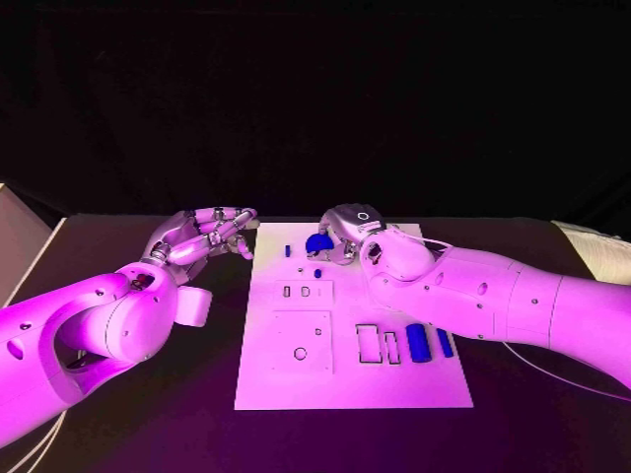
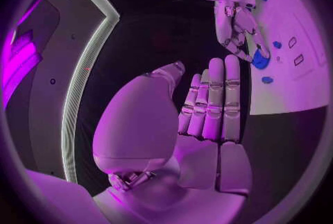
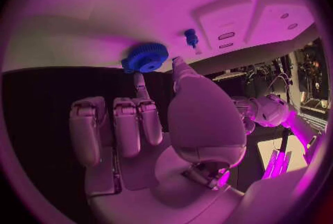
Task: Assemble the parts on the task board
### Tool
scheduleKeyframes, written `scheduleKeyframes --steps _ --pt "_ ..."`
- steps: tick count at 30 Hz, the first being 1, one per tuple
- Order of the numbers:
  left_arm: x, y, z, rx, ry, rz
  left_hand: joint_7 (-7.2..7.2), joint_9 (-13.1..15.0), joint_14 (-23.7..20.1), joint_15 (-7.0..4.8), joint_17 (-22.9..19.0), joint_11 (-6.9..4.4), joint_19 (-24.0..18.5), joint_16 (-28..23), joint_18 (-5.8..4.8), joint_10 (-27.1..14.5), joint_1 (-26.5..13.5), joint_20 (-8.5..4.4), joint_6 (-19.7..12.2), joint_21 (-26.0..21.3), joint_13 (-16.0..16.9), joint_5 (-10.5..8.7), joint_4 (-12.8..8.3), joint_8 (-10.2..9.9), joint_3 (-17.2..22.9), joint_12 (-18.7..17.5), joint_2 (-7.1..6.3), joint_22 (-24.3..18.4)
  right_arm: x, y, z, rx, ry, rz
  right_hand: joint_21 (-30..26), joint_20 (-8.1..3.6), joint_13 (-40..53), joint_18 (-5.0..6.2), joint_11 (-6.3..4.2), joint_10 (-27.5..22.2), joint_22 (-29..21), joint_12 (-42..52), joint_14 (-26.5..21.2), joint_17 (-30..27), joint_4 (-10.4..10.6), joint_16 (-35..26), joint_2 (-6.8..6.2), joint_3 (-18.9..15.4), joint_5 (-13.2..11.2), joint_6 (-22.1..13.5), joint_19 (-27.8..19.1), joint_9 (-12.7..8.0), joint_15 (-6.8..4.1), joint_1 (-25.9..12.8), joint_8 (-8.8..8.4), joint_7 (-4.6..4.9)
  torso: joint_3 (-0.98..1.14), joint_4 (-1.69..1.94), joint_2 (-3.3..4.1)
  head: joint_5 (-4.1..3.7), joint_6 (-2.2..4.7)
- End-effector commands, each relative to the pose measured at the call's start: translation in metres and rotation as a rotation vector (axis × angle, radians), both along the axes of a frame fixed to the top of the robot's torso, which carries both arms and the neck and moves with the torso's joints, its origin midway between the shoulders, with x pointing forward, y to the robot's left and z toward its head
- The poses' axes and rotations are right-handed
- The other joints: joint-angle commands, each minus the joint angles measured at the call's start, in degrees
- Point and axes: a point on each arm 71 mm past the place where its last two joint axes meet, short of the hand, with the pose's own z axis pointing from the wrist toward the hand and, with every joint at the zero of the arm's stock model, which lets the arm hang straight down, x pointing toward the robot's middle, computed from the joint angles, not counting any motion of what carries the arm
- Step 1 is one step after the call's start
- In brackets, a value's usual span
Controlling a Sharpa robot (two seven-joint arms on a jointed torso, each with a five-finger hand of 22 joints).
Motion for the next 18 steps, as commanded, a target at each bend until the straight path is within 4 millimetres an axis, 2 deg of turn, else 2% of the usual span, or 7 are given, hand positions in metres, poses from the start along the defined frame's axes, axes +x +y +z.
scheduleKeyframes --steps 1,5,10,18 --pt "0.0 -0.002 0.001 -0.003 -0.004 -0.017 0.07 0.06 -0.37 -0.04 -0.09 0.14 -0.61 0.38 0.68 -0.52 -0.73 0.11 -0.48 0.37 0.01 -0.26 0.3 0.13 0.3 -0.32 0.12 0.17 0.0 -0.001 -0.006 0.0 0.054 0.011 0.26 0.34 15.05 -0.82 0.37 5.88 15.05 0.12 5.87 14.57 0.03 0.35 0.25 -0.67 0.04 0.16 6.1 -0.05 0.51 -1.01 -0.29 0.16 0.02 -0.04 0.04 -0.06 -0.06" --pt "0.0 -0.002 0.0 -0.002 -0.001 -0.016 0.14 0.05 -0.39 0.0 -0.1 0.19 -0.71 0.43 0.68 -0.59 -0.87 0.14 -0.56 0.47 0.01 -0.26 0.39 0.1 0.3 -0.34 0.15 0.23 0.0 -0.002 -0.007 -0.002 0.073 0.011 0.26 0.31 15.05 -0.82 0.3 5.88 15.05 0.12 5.91 14.74 -0.01 0.39 1.22 -1.44 -0.23 0.52 6.1 0.01 0.45 -2.22 -0.2 0.07 0.05 -0.03 0.01 -0.16 -0.06" --pt "0.0 -0.002 0.0 -0.002 0.001 -0.014 0.16 0.04 -0.39 0.01 -0.11 0.2 -0.73 0.44 0.68 -0.61 -0.89 0.15 -0.6 0.5 0.01 -0.25 0.4 0.08 0.31 -0.34 0.15 0.25 0.001 -0.006 -0.009 -0.014 0.1 0.009 0.26 0.2 15.05 -0.82 0.14 5.88 15.05 0.12 5.98 15.04 -0.12 0.47 3.41 -0.83 0.15 1.04 6.1 0.08 0.3 -1.81 -0.06 -0.12 0.06 0.02 -0.03 -0.16 -0.12" --pt "0.0 -0.002 0.0 -0.001 0.001 -0.013 0.19 0.04 -0.42 0.03 -0.12 0.23 -0.79 0.46 0.68 -0.67 -0.93 0.17 -0.66 0.56 0.01 -0.25 0.42 0.06 0.32 -0.35 0.17 0.29 0.001 -0.013 -0.012 -0.03 0.12 -0.004 0.26 0.18 15.05 -0.82 0.11 5.88 15.05 0.12 5.98 15.05 -0.1 0.47 3.4 -0.92 0.08 1.2 6.1 0.11 0.28 -1.93 0.01 -0.15 0.11 -0.1 0.01 -0.11 -0.12"
